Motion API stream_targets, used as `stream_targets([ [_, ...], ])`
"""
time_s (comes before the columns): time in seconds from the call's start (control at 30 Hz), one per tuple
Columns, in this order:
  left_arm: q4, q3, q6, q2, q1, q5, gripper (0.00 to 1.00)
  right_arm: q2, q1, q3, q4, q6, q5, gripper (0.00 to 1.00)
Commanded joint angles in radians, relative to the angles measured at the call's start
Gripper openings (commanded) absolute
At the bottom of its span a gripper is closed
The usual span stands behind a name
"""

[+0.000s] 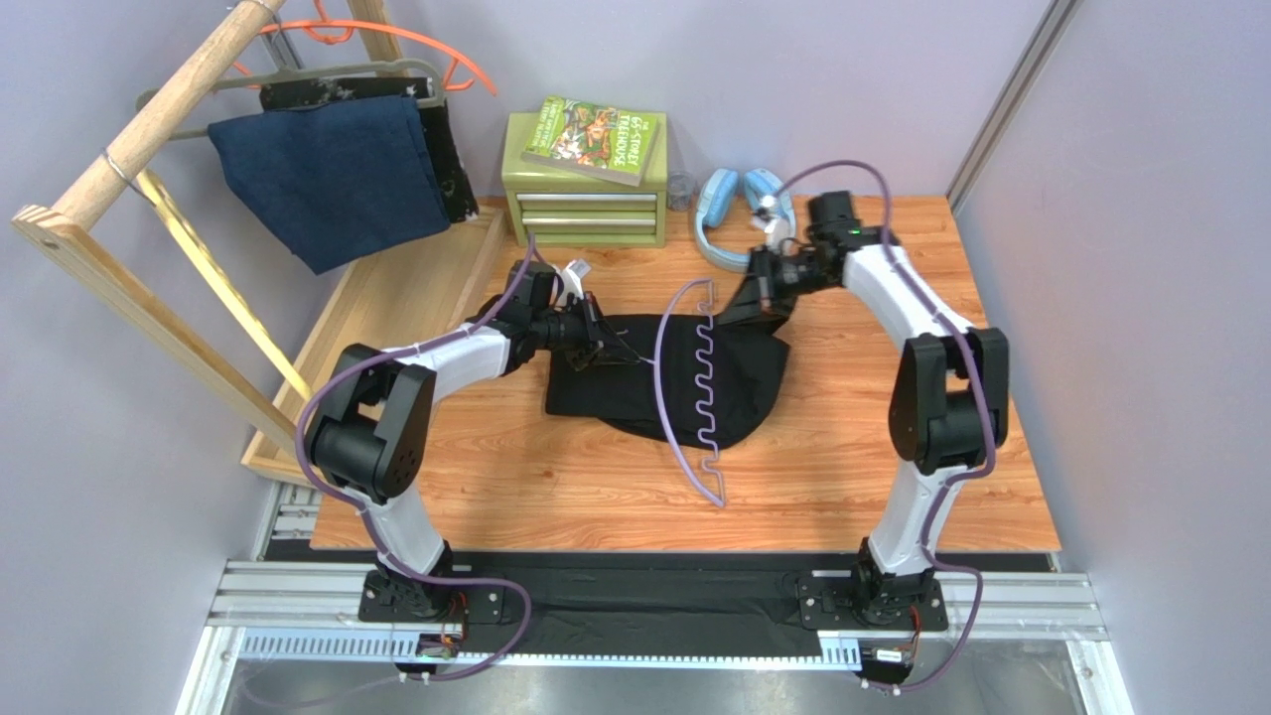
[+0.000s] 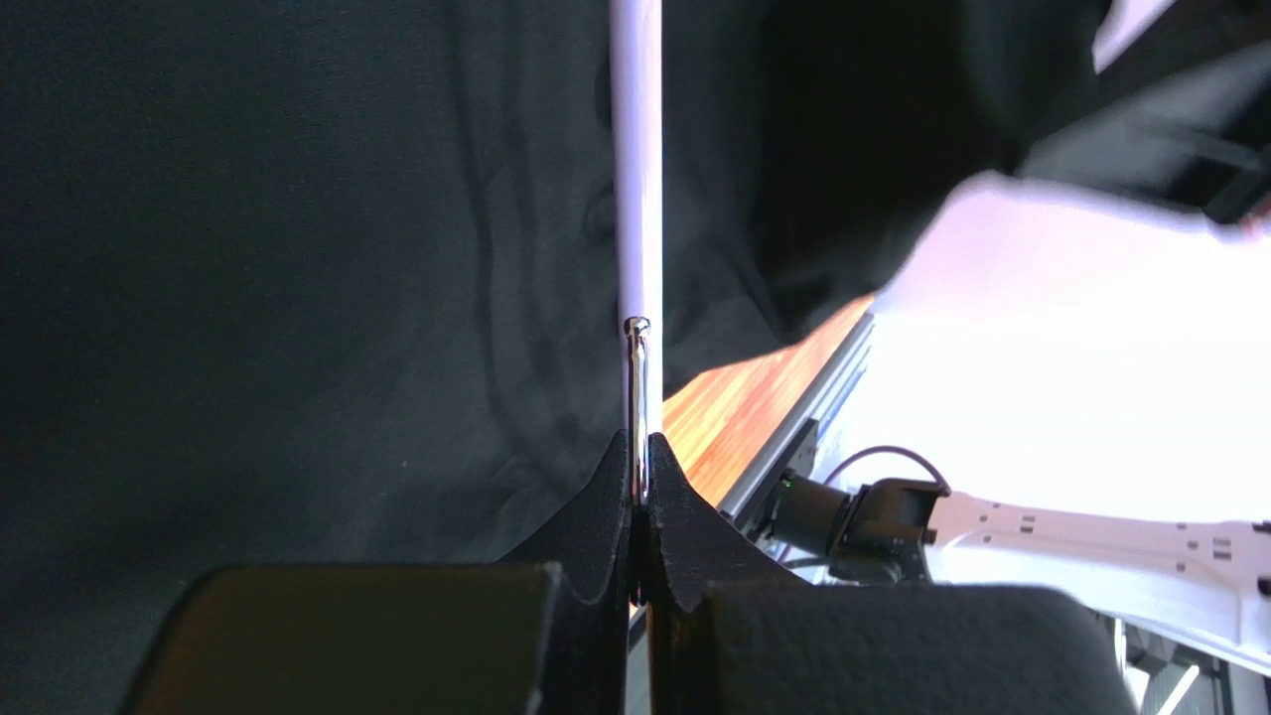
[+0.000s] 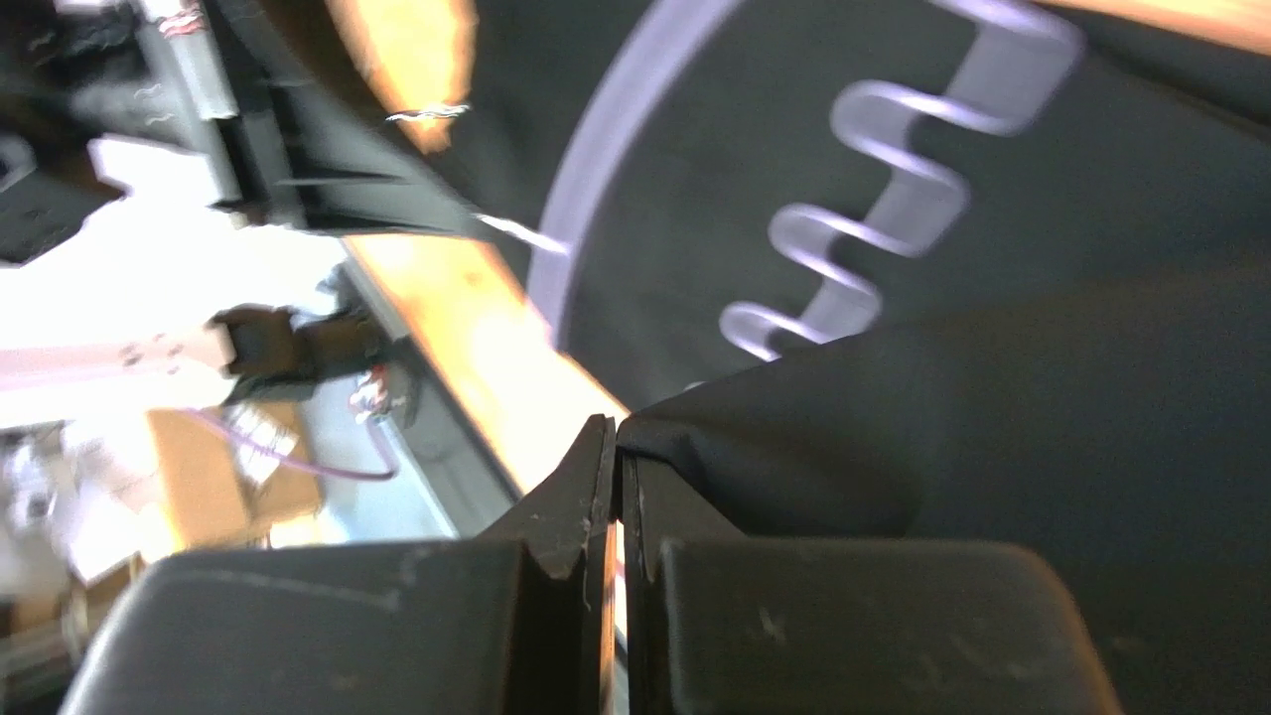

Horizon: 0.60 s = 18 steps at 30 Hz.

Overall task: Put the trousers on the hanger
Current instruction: Place trousers on hanger

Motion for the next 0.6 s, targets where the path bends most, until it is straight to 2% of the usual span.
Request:
stream_targets([
  [0.0, 0.074, 0.003, -0.03, -0.005, 0.005, 0.026, 0.0, 0.011, 0.221, -0.01, 0.289, 0.262, -0.1, 0.0],
  [0.03, 0.077, 0.001, -0.034, -0.007, 0.005, 0.029, 0.0, 0.05, 0.254, 0.0, 0.305, 0.267, -0.099, 0.04],
  [0.07, 0.09, -0.002, -0.039, -0.008, 0.007, 0.032, 0.0, 0.074, 0.272, 0.013, 0.302, 0.27, -0.108, 0.12],
  [0.13, 0.088, -0.005, -0.047, -0.011, 0.012, 0.034, 0.0, 0.095, 0.291, 0.036, 0.278, 0.24, -0.127, 0.37],
  [0.2, 0.106, -0.019, -0.057, -0.017, 0.018, 0.038, 0.0, 0.086, 0.257, 0.03, 0.239, 0.204, -0.134, 0.65],
  [0.23, 0.104, -0.022, -0.06, -0.02, 0.018, 0.038, 0.0, 0.074, 0.24, 0.014, 0.232, 0.175, -0.14, 0.67],
  [0.3, 0.12, -0.033, -0.065, -0.023, 0.021, 0.043, 0.0, 0.034, 0.184, -0.009, 0.221, 0.148, -0.149, 0.66],
  [0.37, 0.132, -0.036, -0.077, -0.02, 0.021, 0.043, 0.0, 0.016, 0.149, -0.019, 0.196, 0.093, -0.146, 0.6],
  [0.4, 0.138, -0.039, -0.082, -0.02, 0.021, 0.046, 0.0, 0.002, 0.127, -0.02, 0.186, 0.068, -0.121, 0.48],
  [0.47, 0.167, -0.042, -0.093, -0.022, 0.021, 0.043, 0.0, -0.004, 0.112, -0.046, 0.181, 0.028, -0.096, 0.37],
  [0.5, 0.17, -0.042, -0.096, -0.022, 0.021, 0.046, 0.0, 0.0, 0.11, -0.051, 0.176, 0.011, -0.058, 0.27],
  [0.57, 0.164, -0.036, -0.094, -0.025, 0.021, 0.049, 0.0, 0.012, 0.111, -0.08, 0.196, 0.005, -0.022, 0.24],
])
